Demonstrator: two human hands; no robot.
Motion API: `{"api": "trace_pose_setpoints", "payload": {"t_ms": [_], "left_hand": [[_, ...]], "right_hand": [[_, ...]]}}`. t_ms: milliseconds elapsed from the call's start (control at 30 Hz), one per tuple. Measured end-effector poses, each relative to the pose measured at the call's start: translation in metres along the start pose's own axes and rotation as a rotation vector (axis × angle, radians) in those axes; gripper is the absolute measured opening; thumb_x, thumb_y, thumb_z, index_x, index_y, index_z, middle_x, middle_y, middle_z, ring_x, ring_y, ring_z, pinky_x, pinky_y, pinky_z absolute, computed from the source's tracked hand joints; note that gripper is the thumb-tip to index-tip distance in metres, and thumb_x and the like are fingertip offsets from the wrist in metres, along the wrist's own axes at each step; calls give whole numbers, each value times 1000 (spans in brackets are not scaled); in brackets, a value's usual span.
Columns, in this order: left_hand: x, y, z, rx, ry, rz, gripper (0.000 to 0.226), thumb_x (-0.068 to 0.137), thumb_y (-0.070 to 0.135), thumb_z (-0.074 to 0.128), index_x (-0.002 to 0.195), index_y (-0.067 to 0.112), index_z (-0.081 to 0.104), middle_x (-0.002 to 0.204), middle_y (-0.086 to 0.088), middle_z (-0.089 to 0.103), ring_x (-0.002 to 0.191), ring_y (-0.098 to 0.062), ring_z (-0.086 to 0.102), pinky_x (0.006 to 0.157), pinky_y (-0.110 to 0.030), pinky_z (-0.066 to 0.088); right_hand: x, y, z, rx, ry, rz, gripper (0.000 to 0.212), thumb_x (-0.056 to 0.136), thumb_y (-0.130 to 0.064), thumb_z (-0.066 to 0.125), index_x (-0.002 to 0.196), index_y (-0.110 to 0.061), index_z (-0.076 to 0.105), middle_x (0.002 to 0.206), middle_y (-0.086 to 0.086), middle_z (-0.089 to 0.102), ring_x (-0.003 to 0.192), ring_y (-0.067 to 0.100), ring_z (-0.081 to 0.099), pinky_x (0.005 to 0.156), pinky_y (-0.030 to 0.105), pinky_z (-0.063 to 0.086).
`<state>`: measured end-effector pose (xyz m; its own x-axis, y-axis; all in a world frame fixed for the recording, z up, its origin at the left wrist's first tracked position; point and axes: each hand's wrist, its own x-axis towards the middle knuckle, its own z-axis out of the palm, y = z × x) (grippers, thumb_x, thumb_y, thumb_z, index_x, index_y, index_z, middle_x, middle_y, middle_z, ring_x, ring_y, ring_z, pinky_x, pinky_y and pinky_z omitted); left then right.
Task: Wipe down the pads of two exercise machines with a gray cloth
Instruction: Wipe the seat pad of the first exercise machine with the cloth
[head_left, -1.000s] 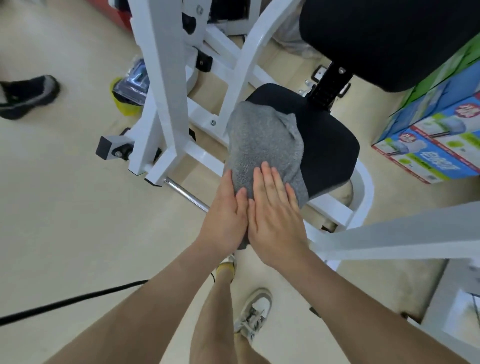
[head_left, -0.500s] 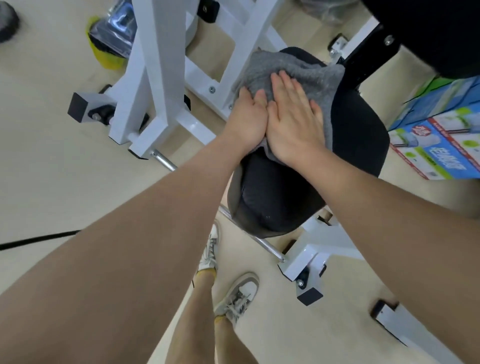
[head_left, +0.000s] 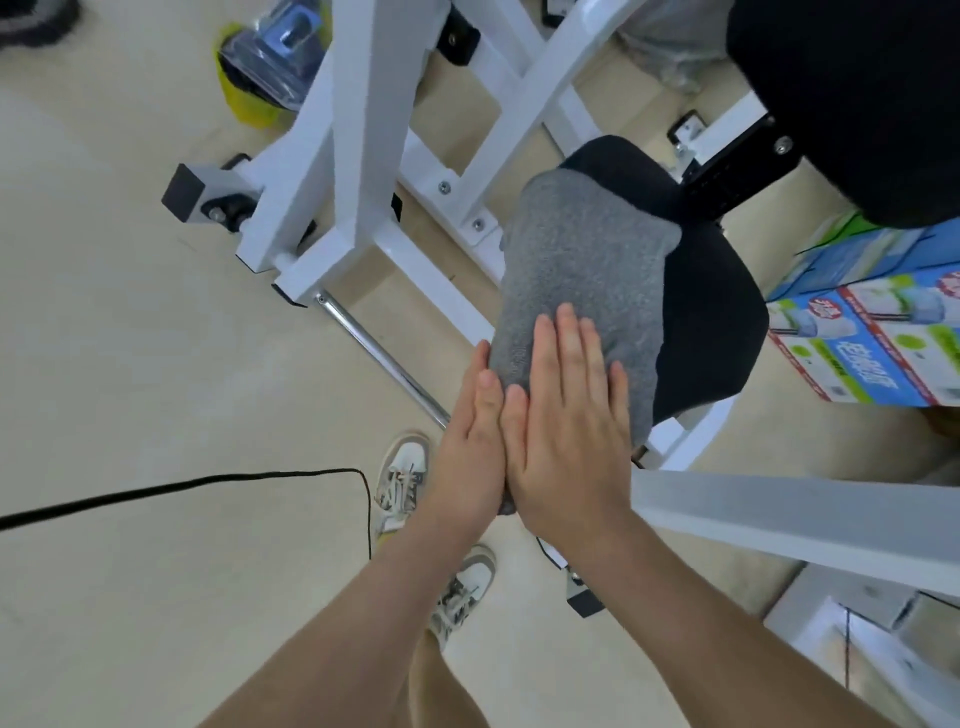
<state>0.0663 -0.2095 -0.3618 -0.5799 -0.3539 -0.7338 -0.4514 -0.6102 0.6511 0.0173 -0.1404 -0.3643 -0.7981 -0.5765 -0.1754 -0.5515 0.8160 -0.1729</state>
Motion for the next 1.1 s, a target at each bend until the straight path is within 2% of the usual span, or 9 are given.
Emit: {"api": "trace_pose_setpoints", "payload": {"t_ms": [167, 233, 300, 567, 667, 800, 900, 1000, 1100], "left_hand": [[21, 7, 5, -68, 93, -2, 31, 103, 34, 36, 123, 28, 59, 71, 17, 70, 58, 1, 63, 62, -29, 58], [36, 13, 6, -9, 110, 17, 30, 101, 29, 40, 118, 22, 64, 81, 6, 70, 70, -10, 63, 85, -41, 53], [50, 18, 7, 99, 106, 26, 32, 99, 24, 40, 118, 19, 64, 106, -1, 70, 98, -15, 63, 95, -34, 47], [109, 44, 18, 427, 118, 253, 31, 84, 28, 36, 91, 9, 59, 99, -12, 67, 96, -32, 60, 87, -49, 48], [94, 42, 18, 307, 0, 269, 19, 96, 29, 36, 103, 28, 54, 112, 4, 59, 104, -18, 55, 95, -33, 42], [44, 17, 5, 198, -116, 243, 41, 104, 32, 31, 145, 30, 34, 116, 32, 41, 99, 25, 41, 87, 1, 29], [21, -7, -3, 156, -69, 189, 46, 103, 39, 28, 148, 32, 28, 138, 27, 37, 110, 25, 39, 81, 9, 31], [29, -7, -1, 182, -15, 194, 47, 101, 44, 30, 147, 31, 32, 149, 10, 39, 131, 0, 40, 108, -17, 34], [50, 7, 4, 233, -1, 238, 41, 99, 35, 32, 135, 22, 47, 135, 5, 54, 124, -9, 48, 112, -38, 33]], "right_hand": [[37, 5, -4, -77, 25, -132, 37, 89, -39, 40, 119, -26, 57, 126, 12, 46, 114, 30, 42, 87, 47, 34], [57, 7, -5, 12, 56, -141, 26, 86, -37, 44, 101, -26, 63, 107, 5, 43, 96, 24, 40, 79, 40, 34], [72, 10, -4, 105, 88, -141, 27, 85, -34, 42, 89, -22, 66, 94, 2, 39, 87, 21, 40, 74, 37, 37], [116, 13, -4, 229, 135, -32, 37, 88, -33, 34, 87, -16, 67, 88, 1, 61, 80, 23, 57, 68, 36, 43], [106, 15, -1, 227, 211, 0, 37, 88, -32, 36, 106, -20, 67, 102, 4, 55, 96, 24, 54, 81, 38, 42], [40, 6, 4, 157, 118, 57, 52, 98, -36, 23, 145, -21, 39, 151, 7, 36, 137, 22, 34, 109, 44, 29], [10, 2, 4, 53, 105, 35, 56, 96, -44, 23, 144, -21, 39, 150, 8, 38, 137, 24, 36, 106, 47, 31], [29, 7, 1, 86, 140, 7, 46, 89, -47, 39, 122, -20, 54, 124, 9, 53, 109, 30, 48, 84, 46, 40], [53, 13, -4, 197, 164, -42, 28, 90, -41, 42, 95, -16, 53, 97, 5, 54, 87, 25, 49, 72, 41, 41]]}}
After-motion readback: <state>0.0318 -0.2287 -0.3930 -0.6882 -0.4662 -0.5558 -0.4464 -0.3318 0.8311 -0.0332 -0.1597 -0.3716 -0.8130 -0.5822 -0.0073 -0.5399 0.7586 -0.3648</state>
